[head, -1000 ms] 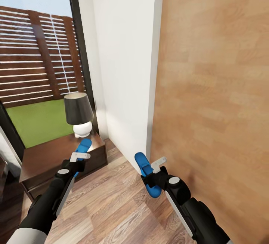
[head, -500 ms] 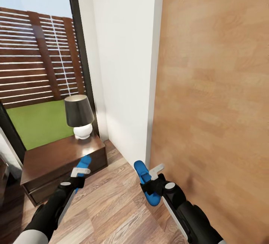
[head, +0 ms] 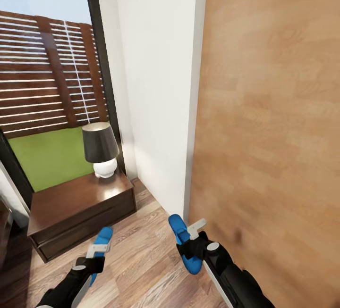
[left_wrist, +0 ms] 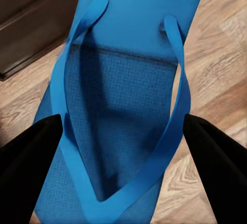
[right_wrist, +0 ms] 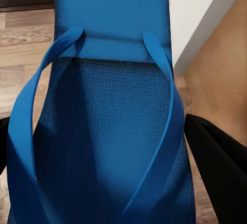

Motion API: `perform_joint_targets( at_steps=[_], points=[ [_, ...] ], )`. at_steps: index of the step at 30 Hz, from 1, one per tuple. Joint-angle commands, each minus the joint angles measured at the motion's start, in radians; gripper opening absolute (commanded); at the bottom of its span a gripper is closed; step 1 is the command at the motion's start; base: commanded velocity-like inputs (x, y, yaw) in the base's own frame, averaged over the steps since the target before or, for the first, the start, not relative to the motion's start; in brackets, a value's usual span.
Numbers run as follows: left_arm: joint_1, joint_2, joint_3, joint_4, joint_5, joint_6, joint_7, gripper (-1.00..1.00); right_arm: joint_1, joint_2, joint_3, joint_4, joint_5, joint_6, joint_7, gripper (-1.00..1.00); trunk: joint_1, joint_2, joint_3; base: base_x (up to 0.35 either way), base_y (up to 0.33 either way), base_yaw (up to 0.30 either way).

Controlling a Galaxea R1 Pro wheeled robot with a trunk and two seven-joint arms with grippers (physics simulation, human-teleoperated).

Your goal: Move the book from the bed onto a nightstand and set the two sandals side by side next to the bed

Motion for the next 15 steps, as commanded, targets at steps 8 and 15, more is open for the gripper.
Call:
perform_joint_targets(
  at_steps=[8, 15],
  points=[
    [0.0, 0.001, -0.005, 0.219, 0.008, -0.179, 0.003, -1.0, 0.029, -0.001, -0.005, 0.179, 0.001, -0.146, 0.002, -1.0, -0.031, 0.056, 0.024, 0.0, 0.0, 0.0],
    [0.001, 0.002, -0.006, 0.294, 0.007, -0.222, 0.003, -1.0, 0.032, 0.001, -0.006, 0.329, 0.0, -0.249, 0.001, -1.0, -0.058, 0.105, 0.046, 0.0, 0.0, 0.0]
  ],
)
